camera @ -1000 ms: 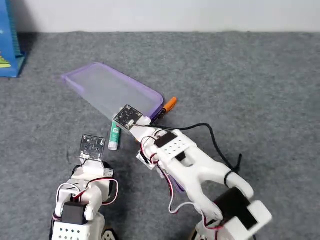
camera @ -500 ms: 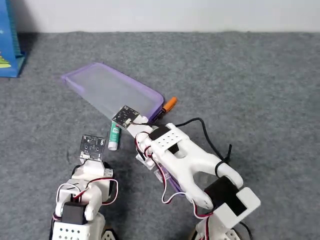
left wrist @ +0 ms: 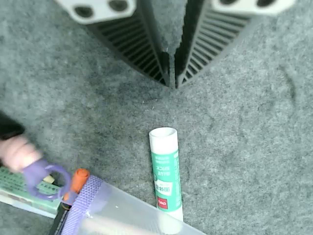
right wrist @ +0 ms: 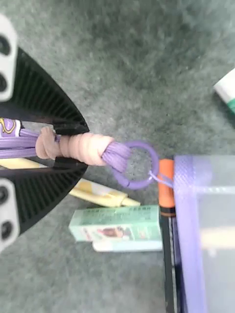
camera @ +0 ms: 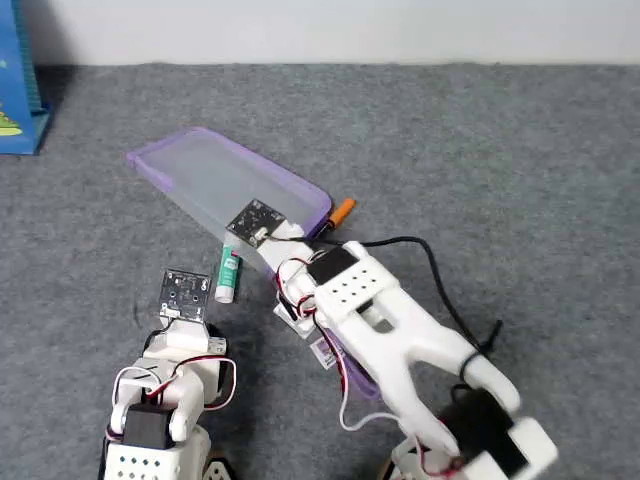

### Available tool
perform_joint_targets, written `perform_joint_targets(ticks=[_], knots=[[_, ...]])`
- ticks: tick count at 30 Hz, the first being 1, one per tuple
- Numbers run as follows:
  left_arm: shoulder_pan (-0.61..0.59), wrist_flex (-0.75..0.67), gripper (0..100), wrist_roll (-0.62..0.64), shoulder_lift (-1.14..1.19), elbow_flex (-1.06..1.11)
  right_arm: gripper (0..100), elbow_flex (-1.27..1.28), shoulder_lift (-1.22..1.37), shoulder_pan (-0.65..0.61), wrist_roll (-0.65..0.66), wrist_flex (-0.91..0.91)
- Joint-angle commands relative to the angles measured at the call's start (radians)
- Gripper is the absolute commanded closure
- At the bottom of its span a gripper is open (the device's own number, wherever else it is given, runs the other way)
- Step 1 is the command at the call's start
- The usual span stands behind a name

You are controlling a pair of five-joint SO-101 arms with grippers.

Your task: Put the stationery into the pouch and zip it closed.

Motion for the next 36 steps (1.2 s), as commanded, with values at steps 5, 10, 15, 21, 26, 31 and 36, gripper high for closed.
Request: perform_joint_targets(ticks=[5,10,15,21,26,31,36], knots=[[0.000,0.002,98,0.006,-0.012,-0.008,99.1,-0.043,-0.234,0.007,-0.009,0.077],[0.000,0.002,98,0.006,-0.012,-0.008,99.1,-0.041,-0.343,0.007,-0.009,0.145],[0.000,0.002,98,0.006,-0.012,-0.008,99.1,-0.038,-0.412,0.008,0.002,0.194],[0.003,0.002,98,0.003,-0.012,-0.008,99.1,-0.038,-0.449,0.012,0.040,0.217],[0.005,0.002,98,0.003,-0.012,-0.008,99.1,-0.041,-0.496,0.012,0.041,0.217],[0.005,0.002,98,0.002,-0.012,-0.008,99.1,-0.017,-0.541,0.012,0.041,0.219],[0.000,-0.006,98,0.006,-0.014,-0.010,99.1,0.008,-0.562,0.012,0.041,0.217]])
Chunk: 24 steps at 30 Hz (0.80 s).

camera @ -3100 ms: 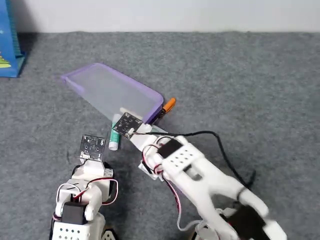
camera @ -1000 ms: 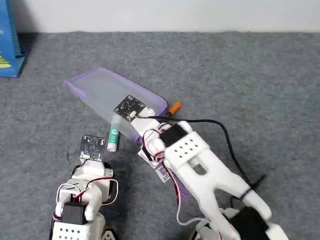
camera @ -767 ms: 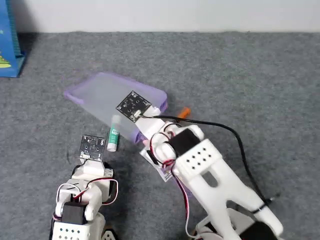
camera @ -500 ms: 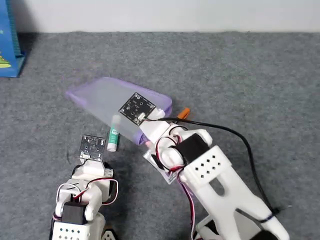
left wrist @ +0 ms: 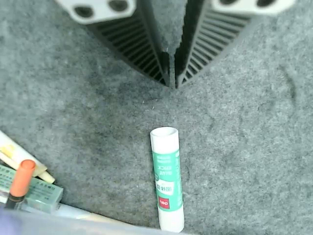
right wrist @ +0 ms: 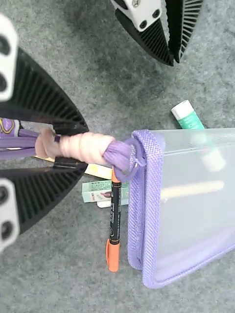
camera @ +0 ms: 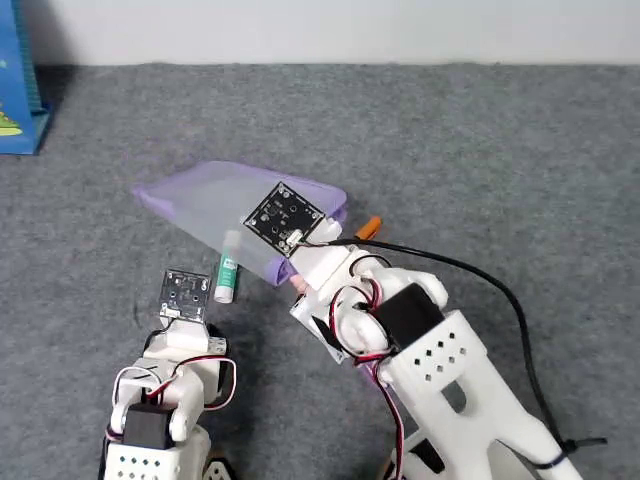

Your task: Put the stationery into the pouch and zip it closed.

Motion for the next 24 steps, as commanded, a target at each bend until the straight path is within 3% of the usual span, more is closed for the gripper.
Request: perform_joint_targets(ticks=[1,6,16,24], knots=[[-0.003,-0.005,98,0.006,-0.014,-0.010,99.1,-0.002,-0.041,0.012,0.012,0.005],[-0.005,0.003,98,0.003,-0.014,-0.042,99.1,0.005,-0.042,0.008,0.012,0.001],[0.015,0.092,97,0.002,-0.014,-0.335,99.1,0.000,-0.042,0.004,0.011,-0.018],[0.153,0.063,76,0.060,-0.014,-0.289,99.1,-0.003,-0.044,-0.056,0.011,-0.019]])
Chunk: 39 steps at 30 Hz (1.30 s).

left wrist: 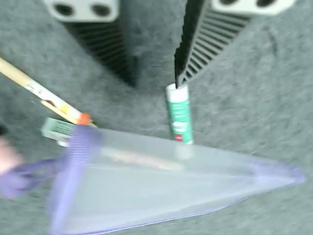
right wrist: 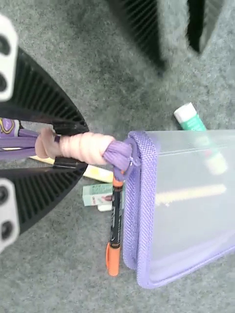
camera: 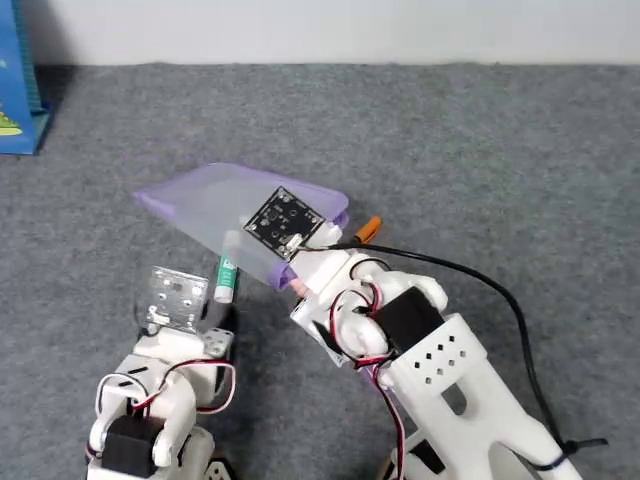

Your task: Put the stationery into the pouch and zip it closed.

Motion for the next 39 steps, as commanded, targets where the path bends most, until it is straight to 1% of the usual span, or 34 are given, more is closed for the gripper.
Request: perform_joint_targets(ticks=[1,3,11,17,23,26,32,35,39], knots=[[0.040,-0.046,74,0.068,-0.005,-0.007,99.1,-0.018,-0.038,-0.038,0.011,-0.013],[0.044,-0.091,73,0.091,-0.005,0.004,99.0,-0.018,-0.038,-0.053,0.011,-0.012],[0.035,-0.245,73,0.094,-0.005,0.096,99.0,-0.018,-0.038,-0.061,0.012,-0.008],[0.028,-0.296,73,0.094,-0.005,0.131,99.0,-0.018,-0.038,-0.061,0.012,-0.004],[-0.057,-0.339,73,0.095,-0.005,0.133,99.0,-0.018,-0.038,-0.061,0.012,0.018],[-0.058,-0.339,73,0.095,-0.005,0.134,99.0,-0.018,-0.038,-0.064,0.012,0.016],[-0.064,-0.358,74,0.091,-0.005,0.179,99.0,-0.017,-0.038,-0.133,0.012,0.035],[-0.068,-0.367,80,0.089,-0.005,0.185,99.0,-0.017,-0.038,-0.137,0.012,0.045],[-0.066,-0.368,94,0.089,-0.005,0.183,99.0,-0.015,-0.038,-0.136,0.012,0.064]])
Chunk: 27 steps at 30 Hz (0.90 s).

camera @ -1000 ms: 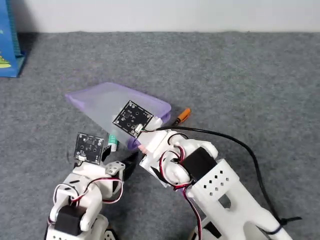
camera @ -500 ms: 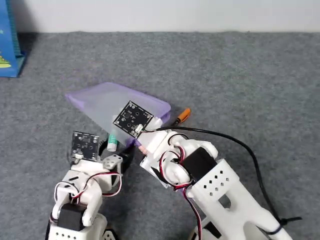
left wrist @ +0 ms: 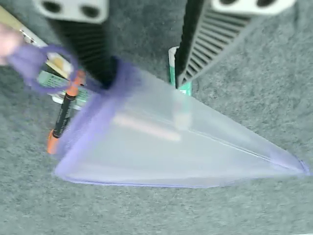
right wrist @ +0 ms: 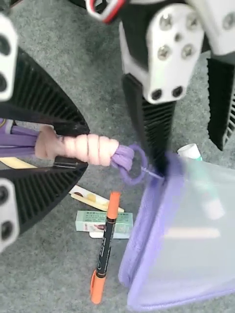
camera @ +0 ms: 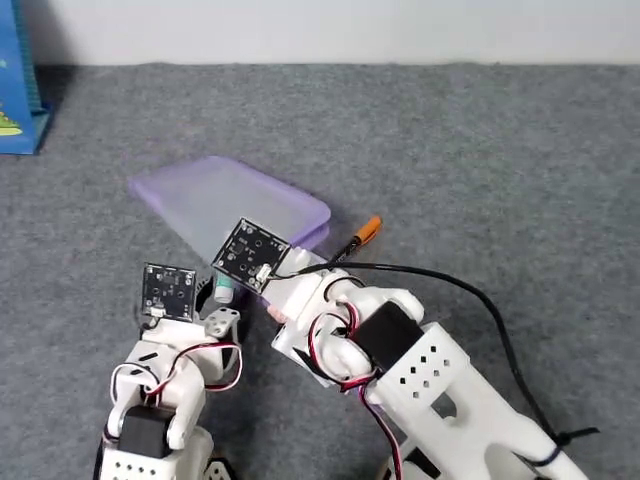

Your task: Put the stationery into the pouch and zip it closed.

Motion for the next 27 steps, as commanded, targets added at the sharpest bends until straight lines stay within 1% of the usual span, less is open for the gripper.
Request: perform_joint_targets(ticks=[1,2,5,9,14,16,22,25,27], knots=[[-0.014,-0.034,97,0.005,-0.005,-0.012,99.0,-0.015,-0.038,-0.012,0.012,0.031],[-0.014,-0.034,99,0.005,-0.005,-0.012,99.0,-0.015,-0.038,-0.012,0.012,0.033],[-0.015,-0.034,99,0.005,-0.005,-0.012,99.0,-0.011,-0.056,-0.005,0.012,0.033],[-0.017,-0.032,99,0.005,-0.005,-0.013,99.0,-0.011,-0.114,0.053,0.011,0.041],[-0.017,-0.032,99,0.009,-0.005,-0.015,99.0,-0.011,-0.185,0.136,0.058,0.124],[-0.017,-0.034,99,0.011,-0.005,-0.016,99.0,-0.011,-0.222,0.183,0.063,0.151],[-0.017,-0.034,99,0.011,-0.005,-0.016,99.0,-0.011,-0.352,0.311,0.133,0.246],[-0.017,-0.031,99,0.011,-0.005,-0.016,99.0,-0.011,-0.418,0.348,0.158,0.291],[-0.017,-0.029,99,0.011,-0.005,-0.016,99.0,-0.011,-0.455,0.351,0.161,0.317]])
